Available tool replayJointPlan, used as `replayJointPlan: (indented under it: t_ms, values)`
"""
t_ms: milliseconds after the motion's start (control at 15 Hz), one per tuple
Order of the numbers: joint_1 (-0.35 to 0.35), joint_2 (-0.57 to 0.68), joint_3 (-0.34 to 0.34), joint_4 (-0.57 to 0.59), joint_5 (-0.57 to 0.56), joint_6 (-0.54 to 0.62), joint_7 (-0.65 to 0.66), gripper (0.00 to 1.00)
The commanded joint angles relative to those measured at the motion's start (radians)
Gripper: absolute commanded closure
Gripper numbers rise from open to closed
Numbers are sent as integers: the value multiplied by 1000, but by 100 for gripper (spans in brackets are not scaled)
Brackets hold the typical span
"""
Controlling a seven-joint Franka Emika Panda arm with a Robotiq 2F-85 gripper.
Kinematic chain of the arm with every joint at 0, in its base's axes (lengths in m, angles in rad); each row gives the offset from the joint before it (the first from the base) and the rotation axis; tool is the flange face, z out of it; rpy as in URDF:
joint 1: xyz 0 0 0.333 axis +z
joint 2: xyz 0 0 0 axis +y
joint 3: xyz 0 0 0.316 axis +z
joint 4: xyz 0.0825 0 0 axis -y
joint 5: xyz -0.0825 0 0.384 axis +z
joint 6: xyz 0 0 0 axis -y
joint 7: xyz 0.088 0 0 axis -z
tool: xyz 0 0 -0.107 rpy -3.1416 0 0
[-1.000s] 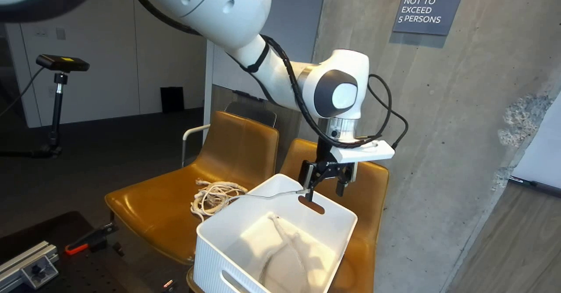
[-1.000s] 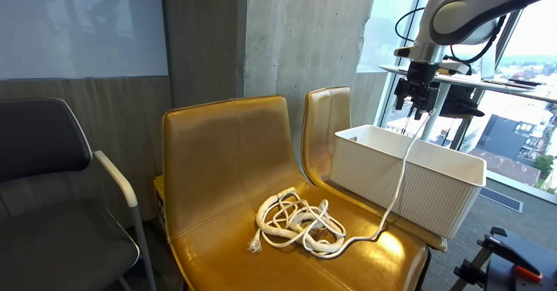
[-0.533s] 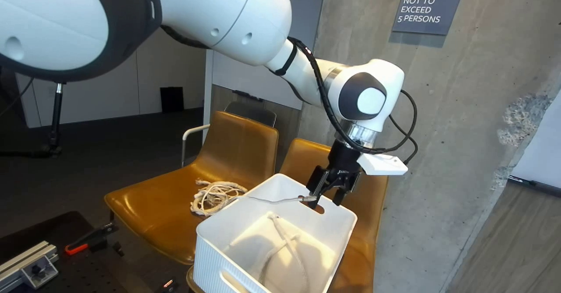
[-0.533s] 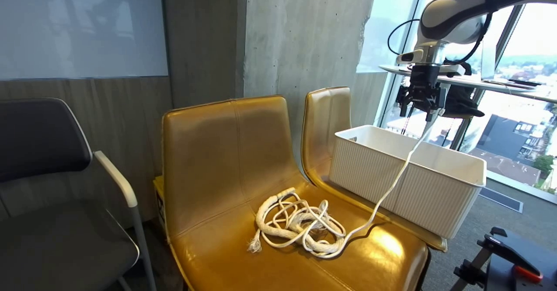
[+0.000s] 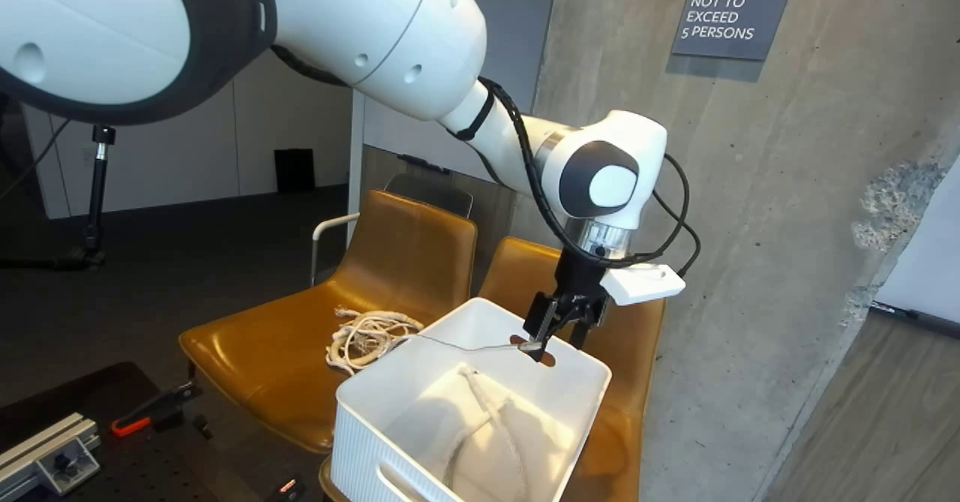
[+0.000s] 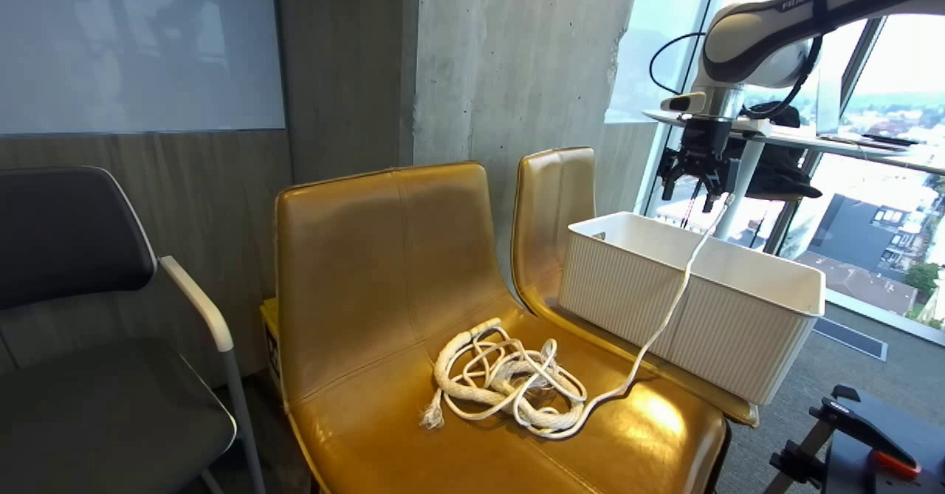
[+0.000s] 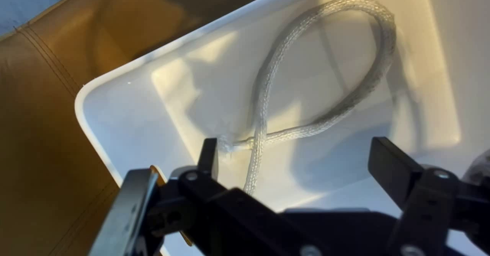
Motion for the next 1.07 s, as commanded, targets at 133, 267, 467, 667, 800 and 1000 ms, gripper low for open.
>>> replayJointPlan:
  t_ms: [133,267,467,667,800,1000]
  values:
    - [99,-88,-92,-348,5,403,154,0]
    - [149,-110,-115,-458,-13,517,218,0]
    - [239,-147,-166,-622,-55,659,316,0]
    - [313,-184,-242,-792,-153,784,407,0]
    - [356,-184,-302,-852,-236,836,472,0]
    - [390,-172,-370,-885,-324,873,551,0]
